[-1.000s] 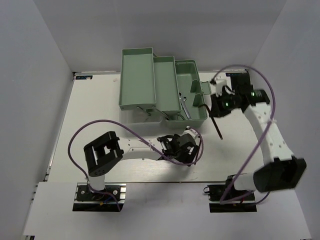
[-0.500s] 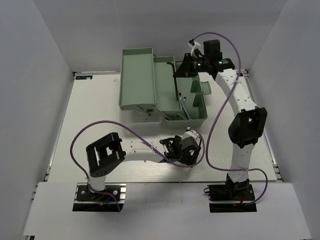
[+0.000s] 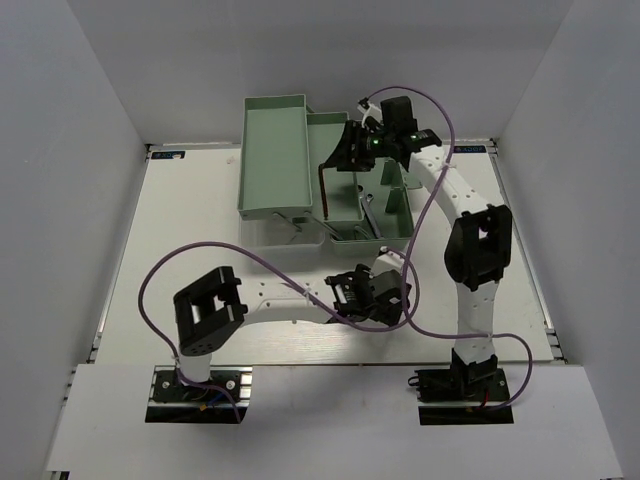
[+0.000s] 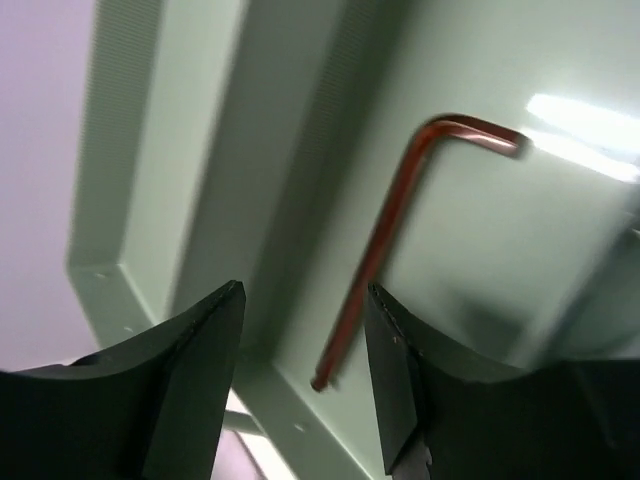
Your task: Sort the tools into containers
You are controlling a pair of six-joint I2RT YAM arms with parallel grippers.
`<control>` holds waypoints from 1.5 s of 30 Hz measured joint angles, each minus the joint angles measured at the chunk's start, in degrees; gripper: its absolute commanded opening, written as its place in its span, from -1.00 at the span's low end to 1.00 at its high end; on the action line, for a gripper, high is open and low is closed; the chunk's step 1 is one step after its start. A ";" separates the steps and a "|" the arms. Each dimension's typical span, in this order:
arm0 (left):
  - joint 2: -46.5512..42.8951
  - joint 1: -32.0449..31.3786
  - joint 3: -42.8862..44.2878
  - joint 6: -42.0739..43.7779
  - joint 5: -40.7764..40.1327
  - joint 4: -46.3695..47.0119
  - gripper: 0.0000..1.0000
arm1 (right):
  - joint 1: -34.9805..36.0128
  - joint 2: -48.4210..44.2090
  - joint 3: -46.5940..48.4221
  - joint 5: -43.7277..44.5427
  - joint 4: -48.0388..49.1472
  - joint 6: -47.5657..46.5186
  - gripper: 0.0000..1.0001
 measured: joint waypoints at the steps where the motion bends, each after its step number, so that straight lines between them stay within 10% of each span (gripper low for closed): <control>1: 0.70 -0.04 1.09 -0.26 -0.37 -0.35 0.72 | -0.35 -0.09 -0.04 0.24 -1.16 -1.01 0.15; 12: 12.04 -0.20 12.85 -2.21 -2.99 -5.29 0.30 | -11.89 -25.86 -13.11 19.93 -11.02 -16.13 -0.58; 19: 20.39 -0.22 22.10 -1.81 -5.29 -7.82 0.12 | -22.36 -41.86 -40.24 22.16 -11.19 -18.60 -0.58; 27: 24.37 -0.17 26.99 -2.56 -6.97 -10.95 -0.61 | -27.69 -48.76 -56.63 17.51 -13.66 -19.74 -0.54; 30: 25.27 -0.17 28.68 -2.69 -7.23 -12.48 -1.00 | -29.31 -51.43 -57.94 15.37 -13.46 -19.78 -0.41; 35: 25.59 -0.17 29.70 -3.08 -8.26 -14.80 -1.00 | -31.58 -53.88 -60.33 11.45 -13.57 -20.72 0.81; 37: 24.81 -0.17 28.89 -2.56 -8.68 -15.50 -1.00 | -32.59 -54.93 -61.33 9.81 -13.68 -21.90 0.81; 40: 22.62 0.11 26.93 -0.52 -8.72 -17.35 -1.00 | -34.40 -58.73 -63.73 7.06 -13.00 -24.55 -0.24; 41: 21.42 0.24 26.18 0.83 -8.50 -17.20 -1.00 | -34.91 -60.24 -64.54 6.36 -12.68 -25.35 -0.99; 45: 14.67 0.68 25.57 5.88 -6.93 -16.22 -1.00 | -36.46 -67.36 -68.06 4.24 -10.97 -27.12 -1.00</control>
